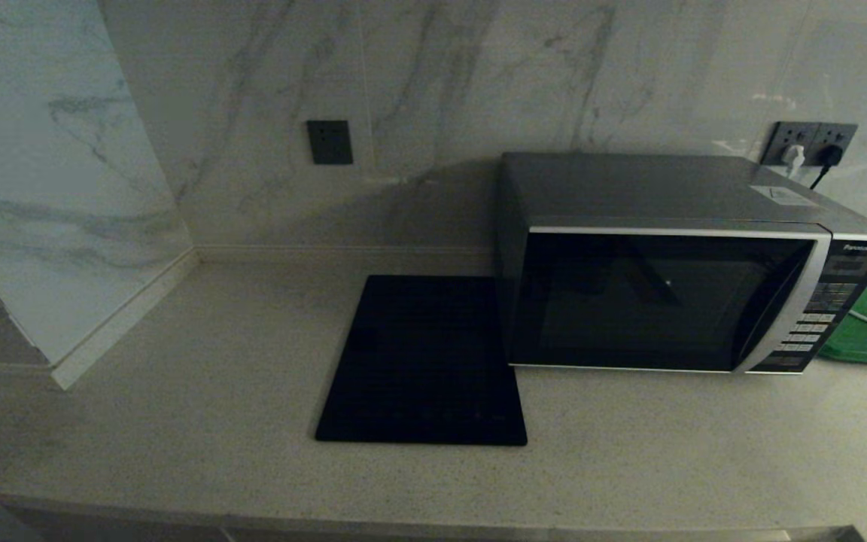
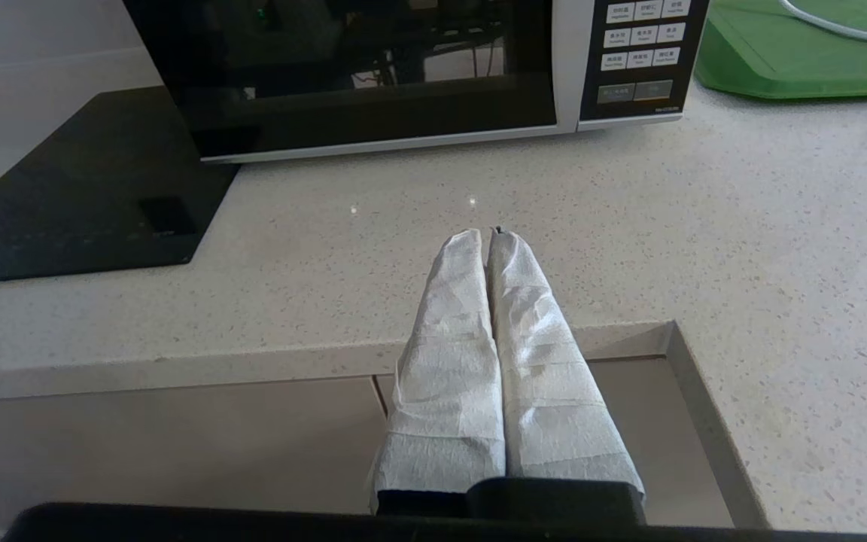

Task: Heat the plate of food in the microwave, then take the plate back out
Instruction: Open the microwave oven

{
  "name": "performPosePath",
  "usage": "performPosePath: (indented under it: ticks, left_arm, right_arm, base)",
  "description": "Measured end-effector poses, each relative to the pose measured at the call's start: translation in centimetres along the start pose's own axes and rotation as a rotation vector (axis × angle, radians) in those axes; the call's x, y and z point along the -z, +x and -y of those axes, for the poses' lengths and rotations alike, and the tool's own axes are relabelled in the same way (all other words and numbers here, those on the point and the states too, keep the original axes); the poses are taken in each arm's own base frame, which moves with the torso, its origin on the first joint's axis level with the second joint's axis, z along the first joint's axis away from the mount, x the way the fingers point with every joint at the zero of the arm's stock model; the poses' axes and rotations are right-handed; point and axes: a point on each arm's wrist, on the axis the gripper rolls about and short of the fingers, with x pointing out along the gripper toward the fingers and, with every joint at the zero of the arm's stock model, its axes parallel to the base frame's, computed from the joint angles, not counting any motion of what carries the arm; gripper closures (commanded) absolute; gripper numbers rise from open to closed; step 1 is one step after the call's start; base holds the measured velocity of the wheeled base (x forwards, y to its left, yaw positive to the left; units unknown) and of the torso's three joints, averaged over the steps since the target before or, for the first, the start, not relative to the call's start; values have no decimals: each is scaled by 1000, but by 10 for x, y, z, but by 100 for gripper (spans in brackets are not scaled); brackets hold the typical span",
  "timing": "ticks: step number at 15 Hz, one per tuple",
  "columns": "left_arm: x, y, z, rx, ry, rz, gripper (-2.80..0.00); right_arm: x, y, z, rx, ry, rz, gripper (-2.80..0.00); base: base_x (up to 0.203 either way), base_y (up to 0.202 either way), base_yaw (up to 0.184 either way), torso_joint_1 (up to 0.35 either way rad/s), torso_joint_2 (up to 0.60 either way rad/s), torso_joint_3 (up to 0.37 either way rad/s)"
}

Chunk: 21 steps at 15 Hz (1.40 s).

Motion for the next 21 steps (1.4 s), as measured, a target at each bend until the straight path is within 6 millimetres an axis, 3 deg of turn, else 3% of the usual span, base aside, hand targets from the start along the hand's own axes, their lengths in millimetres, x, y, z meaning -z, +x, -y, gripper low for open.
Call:
performPosePath:
  ticks: [21]
  left_arm:
    - [0,0,0,0,0,0,0]
  right_arm:
    - [0,0,0,0,0,0,0]
  base:
    - [0,0,0,0,0,0]
